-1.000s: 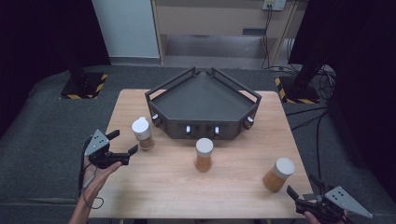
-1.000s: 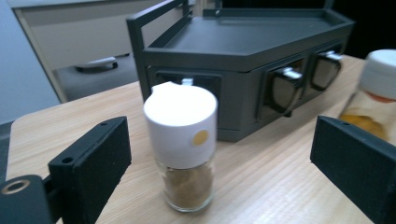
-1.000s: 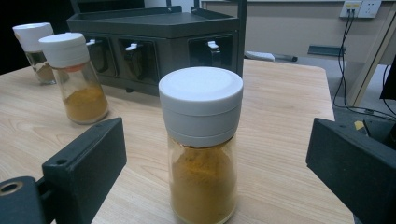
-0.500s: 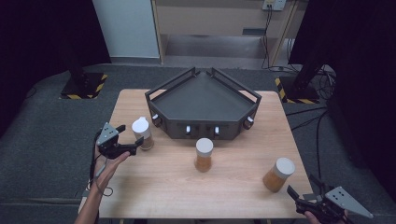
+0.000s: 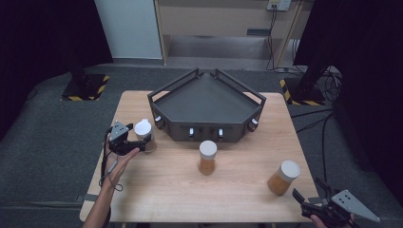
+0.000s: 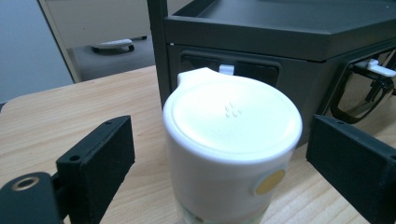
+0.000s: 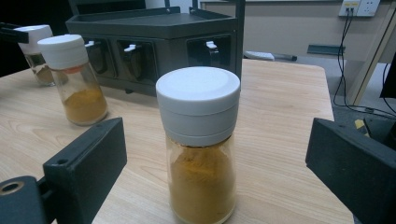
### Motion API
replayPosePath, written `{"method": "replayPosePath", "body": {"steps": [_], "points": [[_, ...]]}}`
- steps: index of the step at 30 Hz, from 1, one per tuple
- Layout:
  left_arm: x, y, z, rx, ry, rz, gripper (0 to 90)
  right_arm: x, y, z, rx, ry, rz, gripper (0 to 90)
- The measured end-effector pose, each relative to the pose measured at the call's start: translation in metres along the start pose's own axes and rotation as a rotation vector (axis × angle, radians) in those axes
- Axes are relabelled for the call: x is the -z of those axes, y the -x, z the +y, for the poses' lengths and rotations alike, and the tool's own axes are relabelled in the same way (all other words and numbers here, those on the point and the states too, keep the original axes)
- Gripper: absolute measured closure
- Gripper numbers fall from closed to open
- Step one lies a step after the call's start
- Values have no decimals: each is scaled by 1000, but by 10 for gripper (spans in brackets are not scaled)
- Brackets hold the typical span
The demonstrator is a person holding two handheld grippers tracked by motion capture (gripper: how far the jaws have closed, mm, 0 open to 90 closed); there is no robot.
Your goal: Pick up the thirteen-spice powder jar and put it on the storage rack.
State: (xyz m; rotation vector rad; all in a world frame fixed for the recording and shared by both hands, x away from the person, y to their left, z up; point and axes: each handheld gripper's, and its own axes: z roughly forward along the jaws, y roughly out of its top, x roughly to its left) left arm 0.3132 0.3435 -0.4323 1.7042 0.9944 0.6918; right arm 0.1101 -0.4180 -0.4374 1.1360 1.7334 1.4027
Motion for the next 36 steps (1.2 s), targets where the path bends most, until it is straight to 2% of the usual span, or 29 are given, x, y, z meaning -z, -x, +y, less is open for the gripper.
{"method": "replayPosePath", "body": {"steps": [11,19,24,30,36], "points": [[-13,2,-3,12,-3,14,106,0,0,-1,-3,2,-2,52],[-17,3,-9,6,16,15,195,0,0,-1,-5,1,-4,54],[-18,5,-13,0,36,9,293,0,0,-1,-4,1,-4,53],[-18,7,-13,2,38,18,297,0,0,0,-5,0,-2,55],[-15,5,-9,-12,32,4,298,0,0,-1,-4,2,-4,55]]}}
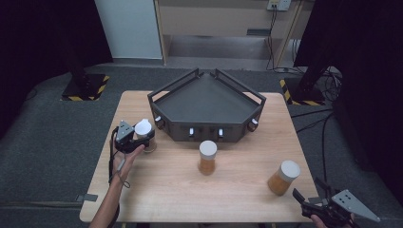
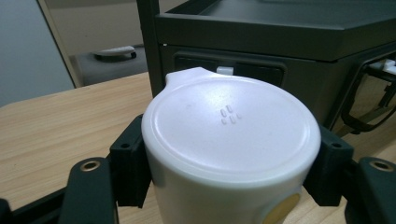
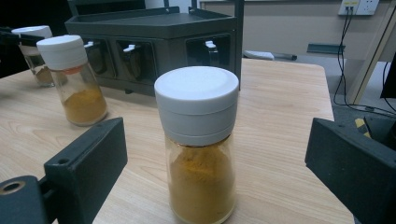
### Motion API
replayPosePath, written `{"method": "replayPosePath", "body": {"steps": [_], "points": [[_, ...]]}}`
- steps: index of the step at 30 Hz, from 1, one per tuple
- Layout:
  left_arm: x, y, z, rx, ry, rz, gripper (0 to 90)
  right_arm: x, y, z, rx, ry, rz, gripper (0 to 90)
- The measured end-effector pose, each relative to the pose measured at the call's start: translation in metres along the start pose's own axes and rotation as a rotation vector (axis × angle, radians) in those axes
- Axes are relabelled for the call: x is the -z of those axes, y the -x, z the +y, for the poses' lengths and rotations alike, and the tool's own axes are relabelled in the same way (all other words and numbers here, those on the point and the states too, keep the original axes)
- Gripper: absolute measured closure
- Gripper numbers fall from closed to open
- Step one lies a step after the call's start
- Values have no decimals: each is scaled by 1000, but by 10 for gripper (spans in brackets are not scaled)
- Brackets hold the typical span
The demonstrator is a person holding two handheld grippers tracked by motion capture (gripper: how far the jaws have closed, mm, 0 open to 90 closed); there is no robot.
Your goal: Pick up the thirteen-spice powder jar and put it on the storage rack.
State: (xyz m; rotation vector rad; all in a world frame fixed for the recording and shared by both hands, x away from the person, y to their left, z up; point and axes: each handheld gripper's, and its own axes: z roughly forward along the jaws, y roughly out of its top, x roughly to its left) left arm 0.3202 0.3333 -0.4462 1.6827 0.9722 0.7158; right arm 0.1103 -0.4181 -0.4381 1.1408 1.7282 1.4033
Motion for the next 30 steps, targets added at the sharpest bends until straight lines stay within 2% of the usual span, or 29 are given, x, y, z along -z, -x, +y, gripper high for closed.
{"method": "replayPosePath", "body": {"steps": [7,10,13,24,30], "points": [[10,-2,11,-9,22,-22,298,0,0,0,-1,-3,1,57],[15,-5,17,10,38,-50,298,0,0,1,-1,-4,0,56],[20,-6,25,7,47,-75,298,0,0,1,-1,-4,0,57],[31,-1,68,-80,29,-165,298,-1,0,1,-5,-6,1,57],[32,3,86,-99,41,-205,298,-1,0,1,-7,-8,2,58]]}}
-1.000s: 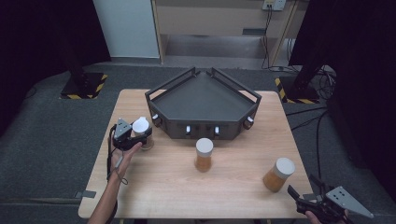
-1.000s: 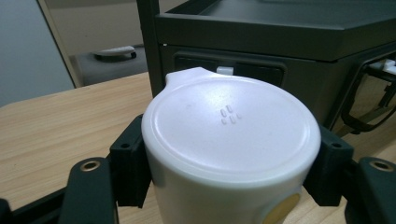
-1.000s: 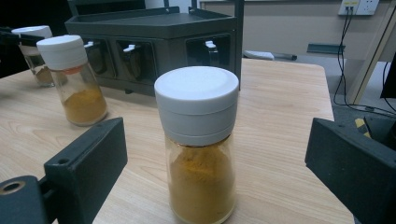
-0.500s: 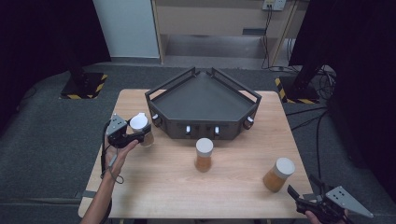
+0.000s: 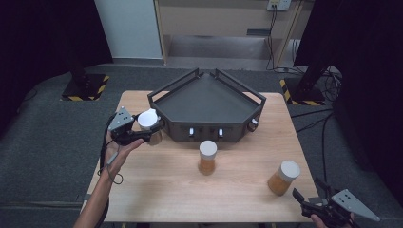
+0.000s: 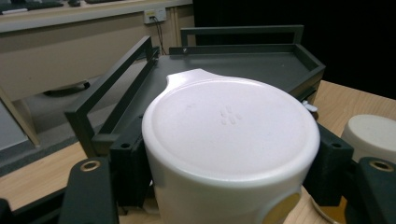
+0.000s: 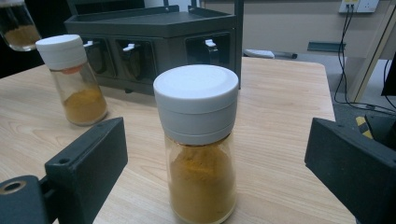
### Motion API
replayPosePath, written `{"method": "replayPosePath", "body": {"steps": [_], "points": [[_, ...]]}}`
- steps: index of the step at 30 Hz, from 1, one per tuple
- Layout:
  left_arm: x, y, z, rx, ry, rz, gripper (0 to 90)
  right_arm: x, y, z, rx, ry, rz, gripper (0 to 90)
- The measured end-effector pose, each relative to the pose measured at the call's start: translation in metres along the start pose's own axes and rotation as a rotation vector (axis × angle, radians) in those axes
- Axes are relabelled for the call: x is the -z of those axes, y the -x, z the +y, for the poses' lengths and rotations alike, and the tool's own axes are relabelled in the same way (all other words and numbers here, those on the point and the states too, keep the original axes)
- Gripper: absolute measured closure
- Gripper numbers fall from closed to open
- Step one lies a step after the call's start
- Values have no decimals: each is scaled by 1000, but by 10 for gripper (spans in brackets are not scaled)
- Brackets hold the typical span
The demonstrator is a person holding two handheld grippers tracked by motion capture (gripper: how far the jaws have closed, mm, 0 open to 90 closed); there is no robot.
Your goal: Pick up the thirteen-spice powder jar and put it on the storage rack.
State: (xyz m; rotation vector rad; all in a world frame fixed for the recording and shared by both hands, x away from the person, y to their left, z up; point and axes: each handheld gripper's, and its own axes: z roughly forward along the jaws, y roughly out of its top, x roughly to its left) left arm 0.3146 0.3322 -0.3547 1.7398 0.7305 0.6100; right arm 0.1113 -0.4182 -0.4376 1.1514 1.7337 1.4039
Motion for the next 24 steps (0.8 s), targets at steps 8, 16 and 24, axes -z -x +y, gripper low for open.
{"method": "replayPosePath", "body": {"steps": [8,16,24], "points": [[-9,4,24,-19,0,-26,298,0,0,0,-4,3,1,58],[-27,7,45,-33,-11,-44,298,0,1,-1,-3,2,4,59],[-43,6,65,-24,2,-37,298,0,2,-1,-8,3,6,59]]}}
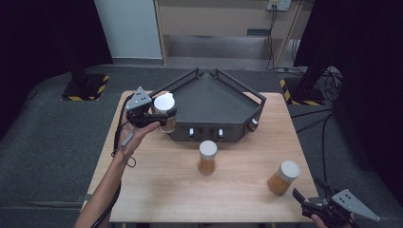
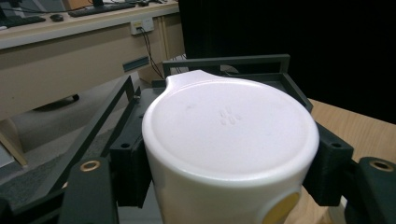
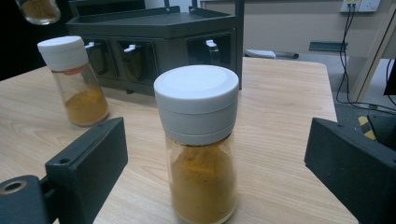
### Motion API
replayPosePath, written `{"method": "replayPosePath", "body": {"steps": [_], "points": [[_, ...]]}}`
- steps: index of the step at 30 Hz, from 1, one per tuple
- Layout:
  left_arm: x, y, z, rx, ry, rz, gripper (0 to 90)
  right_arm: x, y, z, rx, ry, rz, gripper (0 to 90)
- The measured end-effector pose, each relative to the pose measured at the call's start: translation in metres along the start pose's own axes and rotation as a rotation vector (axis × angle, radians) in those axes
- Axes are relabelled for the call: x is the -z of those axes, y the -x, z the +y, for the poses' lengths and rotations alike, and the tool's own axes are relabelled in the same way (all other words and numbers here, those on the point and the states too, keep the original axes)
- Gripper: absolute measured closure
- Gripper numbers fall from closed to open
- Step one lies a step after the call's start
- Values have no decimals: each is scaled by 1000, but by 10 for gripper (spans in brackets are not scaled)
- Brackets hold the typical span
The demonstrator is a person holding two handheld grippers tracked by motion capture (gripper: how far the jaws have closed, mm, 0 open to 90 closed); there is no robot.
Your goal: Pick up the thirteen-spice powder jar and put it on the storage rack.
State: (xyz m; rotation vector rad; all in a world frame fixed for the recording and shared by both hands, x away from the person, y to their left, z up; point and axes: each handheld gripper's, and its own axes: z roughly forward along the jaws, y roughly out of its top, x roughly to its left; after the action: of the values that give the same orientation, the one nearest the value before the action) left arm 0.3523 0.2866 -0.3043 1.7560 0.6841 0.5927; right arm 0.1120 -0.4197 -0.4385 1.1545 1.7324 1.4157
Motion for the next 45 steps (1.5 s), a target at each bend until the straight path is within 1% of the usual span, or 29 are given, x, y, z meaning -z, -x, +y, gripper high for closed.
{"method": "replayPosePath", "body": {"steps": [2,5,6,9,11,14,18,20,26,28,30,32,35,38,41,45], "points": [[-6,-2,7,2,4,9,298,0,0,0,-2,1,-1,59],[-10,-3,11,11,4,12,298,0,0,0,-3,1,-1,59],[-13,-4,15,9,4,21,297,0,0,0,-3,0,-1,59],[-17,-5,19,10,6,32,298,0,0,0,-2,0,-1,59],[-23,-10,24,20,12,40,298,0,0,0,-2,1,-1,59],[-27,-12,27,28,18,45,298,1,0,0,-4,1,-1,59],[-38,-15,32,23,20,53,298,1,0,0,-5,1,0,59],[-43,-17,30,29,30,53,298,1,1,0,-6,2,0,59],[-59,-25,24,55,38,60,297,1,1,-1,-7,4,3,59],[-64,-27,21,62,35,60,297,1,1,-1,-9,7,3,59],[-69,-26,20,67,20,78,296,1,1,-1,-10,7,2,59],[-73,-27,18,53,10,79,297,1,2,-1,-12,5,4,59],[-79,-28,15,58,4,87,296,1,2,-1,-10,6,4,59],[-80,-29,15,55,-4,92,295,1,2,-1,-12,7,6,59],[-82,-28,14,37,-9,98,295,1,3,-1,-14,5,10,59],[-84,-30,9,54,-4,97,294,1,3,-2,-13,7,7,59]]}}
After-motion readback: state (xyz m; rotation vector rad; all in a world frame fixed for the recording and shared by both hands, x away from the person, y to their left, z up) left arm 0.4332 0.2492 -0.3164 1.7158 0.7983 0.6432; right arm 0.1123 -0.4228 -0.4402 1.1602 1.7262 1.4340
